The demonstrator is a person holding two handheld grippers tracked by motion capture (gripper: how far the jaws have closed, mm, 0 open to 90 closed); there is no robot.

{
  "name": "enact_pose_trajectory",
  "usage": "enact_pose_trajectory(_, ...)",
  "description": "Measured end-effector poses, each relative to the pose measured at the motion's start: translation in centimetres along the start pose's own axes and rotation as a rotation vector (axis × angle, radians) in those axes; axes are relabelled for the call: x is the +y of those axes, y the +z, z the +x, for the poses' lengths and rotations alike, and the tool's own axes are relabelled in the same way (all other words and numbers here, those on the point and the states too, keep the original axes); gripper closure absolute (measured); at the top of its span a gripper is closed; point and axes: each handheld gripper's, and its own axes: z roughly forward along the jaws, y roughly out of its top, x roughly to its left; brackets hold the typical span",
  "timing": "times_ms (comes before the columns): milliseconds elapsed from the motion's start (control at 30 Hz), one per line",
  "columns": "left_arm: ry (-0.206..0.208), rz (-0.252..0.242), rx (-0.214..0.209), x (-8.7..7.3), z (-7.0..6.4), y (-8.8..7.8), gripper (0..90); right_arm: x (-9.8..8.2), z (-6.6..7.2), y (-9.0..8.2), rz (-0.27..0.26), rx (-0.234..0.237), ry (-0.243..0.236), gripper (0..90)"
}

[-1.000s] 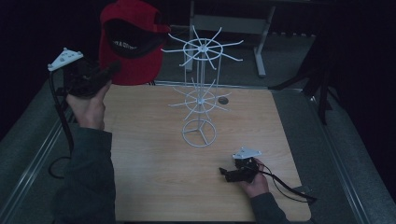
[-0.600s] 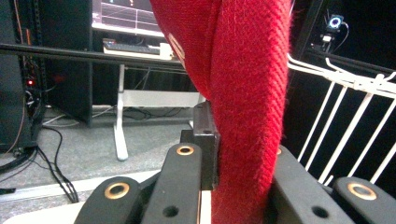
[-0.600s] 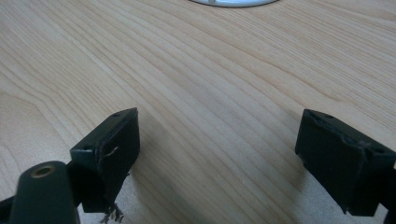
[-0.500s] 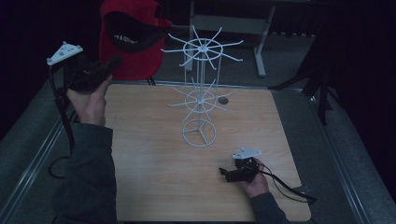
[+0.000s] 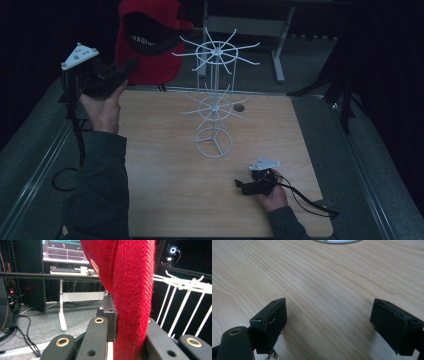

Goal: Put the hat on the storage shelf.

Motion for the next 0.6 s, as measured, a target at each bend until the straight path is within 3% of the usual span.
enact_pose_trajectory(267,0.037,-0.008,0.005,0.0,-0.5,-0.9,85.4,0.0,0.0,0.0,0.0,-0.001,0.0,13.6)
enact_pose_trajectory(600,0.021,-0.013,0.008,-1.5,0.1,-2.1,85.4,0.0,0.0,0.0,-0.002,-0.001,-0.001,13.6)
